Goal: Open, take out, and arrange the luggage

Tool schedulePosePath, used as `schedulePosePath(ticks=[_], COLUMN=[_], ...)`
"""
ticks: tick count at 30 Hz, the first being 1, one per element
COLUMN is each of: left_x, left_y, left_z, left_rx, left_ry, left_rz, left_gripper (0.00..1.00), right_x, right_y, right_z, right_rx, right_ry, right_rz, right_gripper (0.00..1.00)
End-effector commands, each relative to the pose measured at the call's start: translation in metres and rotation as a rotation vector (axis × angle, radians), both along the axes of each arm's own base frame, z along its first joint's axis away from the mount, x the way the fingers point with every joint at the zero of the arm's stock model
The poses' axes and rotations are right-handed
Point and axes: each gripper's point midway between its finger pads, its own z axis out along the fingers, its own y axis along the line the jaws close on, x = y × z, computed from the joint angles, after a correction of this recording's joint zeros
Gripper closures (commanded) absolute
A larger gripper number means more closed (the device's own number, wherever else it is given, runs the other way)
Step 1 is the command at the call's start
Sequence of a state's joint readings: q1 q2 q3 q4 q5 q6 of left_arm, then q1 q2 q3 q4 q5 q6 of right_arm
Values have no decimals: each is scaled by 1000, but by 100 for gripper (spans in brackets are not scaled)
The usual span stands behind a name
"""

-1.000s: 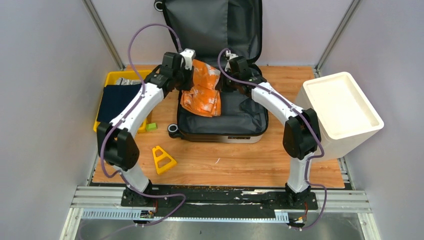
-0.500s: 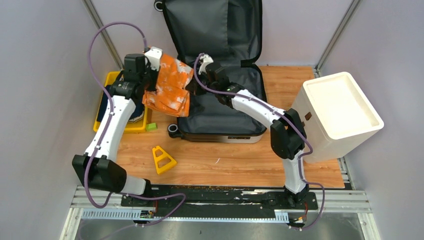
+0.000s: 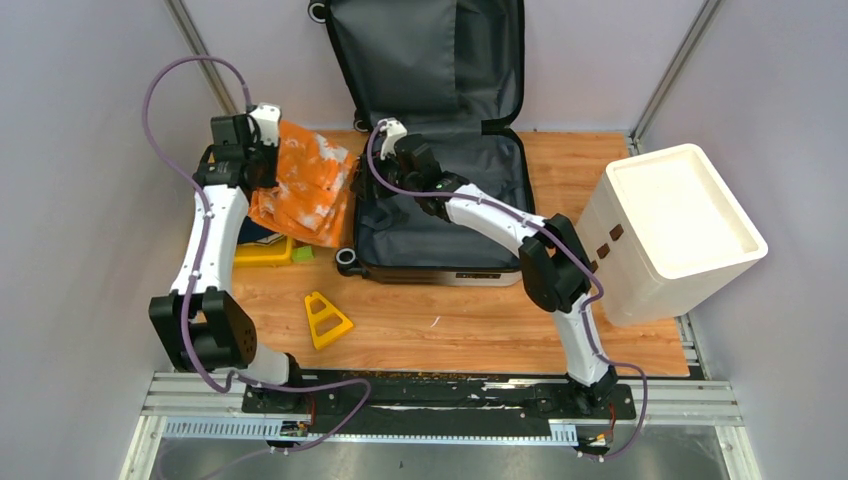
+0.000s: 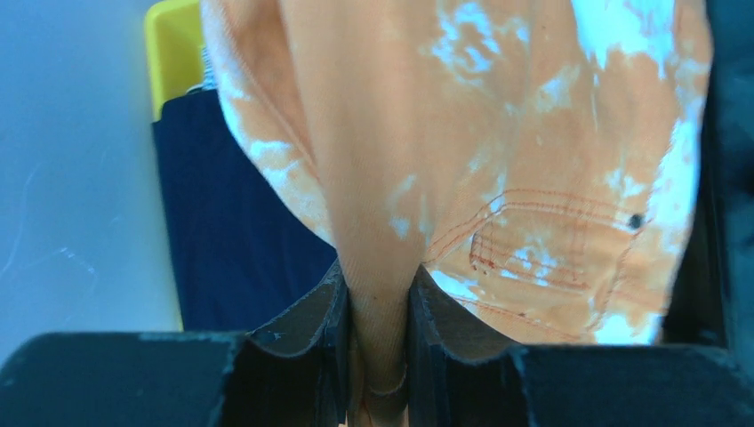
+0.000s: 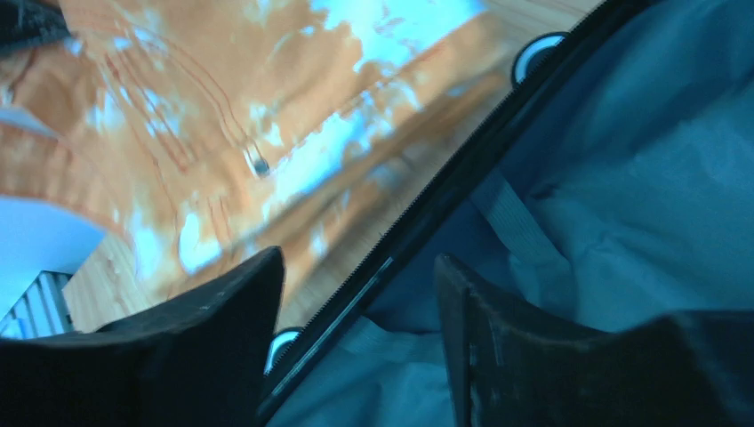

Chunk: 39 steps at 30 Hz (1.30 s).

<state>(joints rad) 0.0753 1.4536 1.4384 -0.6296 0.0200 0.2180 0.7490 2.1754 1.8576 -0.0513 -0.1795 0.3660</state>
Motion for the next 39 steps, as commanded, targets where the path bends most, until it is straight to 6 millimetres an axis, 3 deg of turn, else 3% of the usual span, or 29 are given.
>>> schedulePosePath(ticks=[1,4,5,10,14,18,21,25,29,34,38,39], left_x=[31,37,39,41,46,45,34,26,28,32,35,34], left_y=[63,93,99,128,136,140,149,155,160,172,183,186], left_z=[44,41,43,13,17,44,70,82,77,52,22,16], left_rx=[96,130,136,146,170,196,257,310,321,336,358,364], left_ry=[-206,-196,-196,-127,-144,-201,-249,-251,-233,-163,-89,-72], left_rz=[109,149,159,217,232,261,313,326,347,382,416,432], left_gripper=[100,100,100,100,100,100,100,100,100,100,85,71], right_x=[-6,-22,-26,-38,-39,-39,-40,-42,-45,-49,-49,-49], right_y=[-27,-54,-62,-100,-115,-112,-108,-108,-107,-105,-103,-103], right_z=[47,41,40,38,43,56,60,62,67,63,60,59], right_rx=[-28,-78,-90,-120,-110,-81,-69,-73,-65,-57,-54,-55], right_ry=[-137,-141,-144,-155,-163,-176,-180,-178,-184,-165,-153,-152], right_rz=[-2,-12,-17,-59,-76,-57,-31,-23,-15,13,18,18], right_gripper=[30,1,0,0,0,0,0,0,0,0,0,0])
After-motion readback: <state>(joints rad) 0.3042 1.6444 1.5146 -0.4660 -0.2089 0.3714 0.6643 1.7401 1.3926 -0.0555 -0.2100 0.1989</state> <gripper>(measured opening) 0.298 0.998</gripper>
